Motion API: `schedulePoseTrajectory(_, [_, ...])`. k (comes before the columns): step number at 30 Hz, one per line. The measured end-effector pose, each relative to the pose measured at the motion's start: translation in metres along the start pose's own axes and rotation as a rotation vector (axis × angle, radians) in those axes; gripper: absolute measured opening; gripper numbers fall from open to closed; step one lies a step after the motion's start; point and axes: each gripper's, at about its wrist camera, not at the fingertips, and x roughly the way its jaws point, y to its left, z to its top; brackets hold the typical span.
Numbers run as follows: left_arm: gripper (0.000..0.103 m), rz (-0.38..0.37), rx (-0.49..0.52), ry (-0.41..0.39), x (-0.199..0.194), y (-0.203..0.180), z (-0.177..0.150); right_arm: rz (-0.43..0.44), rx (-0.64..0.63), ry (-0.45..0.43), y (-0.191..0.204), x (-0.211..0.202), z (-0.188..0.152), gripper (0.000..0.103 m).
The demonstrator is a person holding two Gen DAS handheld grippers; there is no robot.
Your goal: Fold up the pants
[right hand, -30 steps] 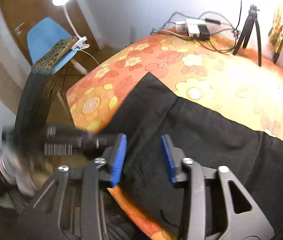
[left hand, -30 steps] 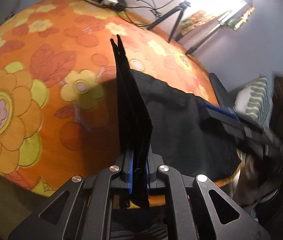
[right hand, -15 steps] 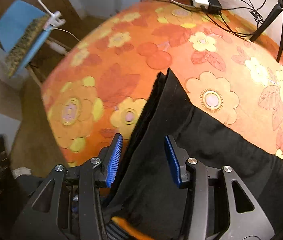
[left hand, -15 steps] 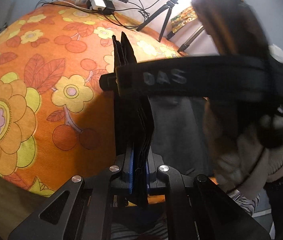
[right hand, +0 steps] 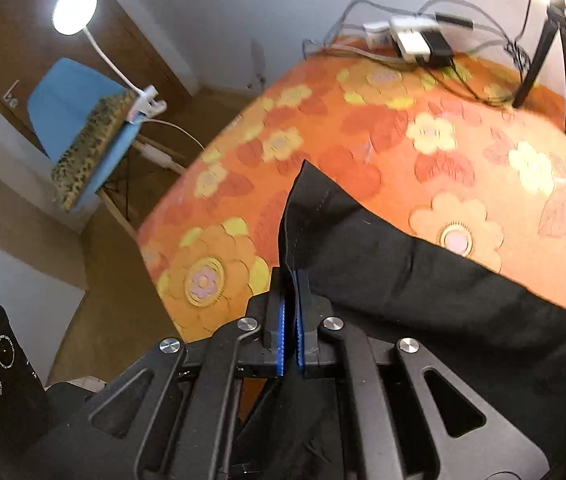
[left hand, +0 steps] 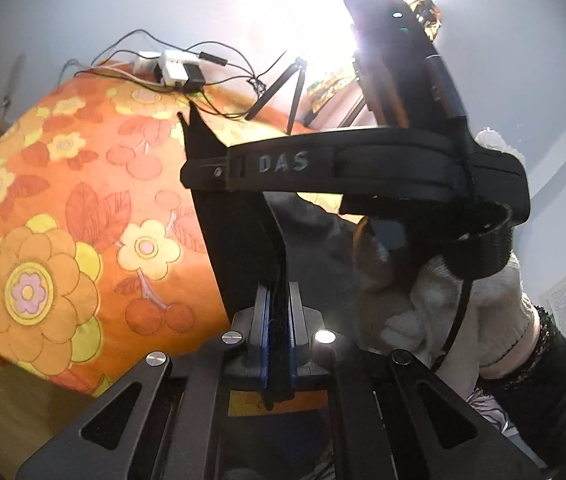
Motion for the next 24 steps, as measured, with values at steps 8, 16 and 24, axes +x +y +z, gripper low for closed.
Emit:
schedulePoseTrajectory(8, [0.005,-0.027,0.058,0.007,0.010,-0.038,0.012,0.056,0.028,-0.076,-0.025,-0.056,-0.004,0.004])
schedulePoseTrajectory(16, [0.005,-0.103,0.168,0.045,0.035,-0.117,0.027,0.036,0.091,-0.165,-0.080,-0.136,-0.023,0.004])
schedulePoseTrajectory(24, [0.005,-0.190,0.288,0.118,0.085,-0.201,0.029,-0.017,0.206,-0.270,-0.162,-0.225,-0.067,0.004])
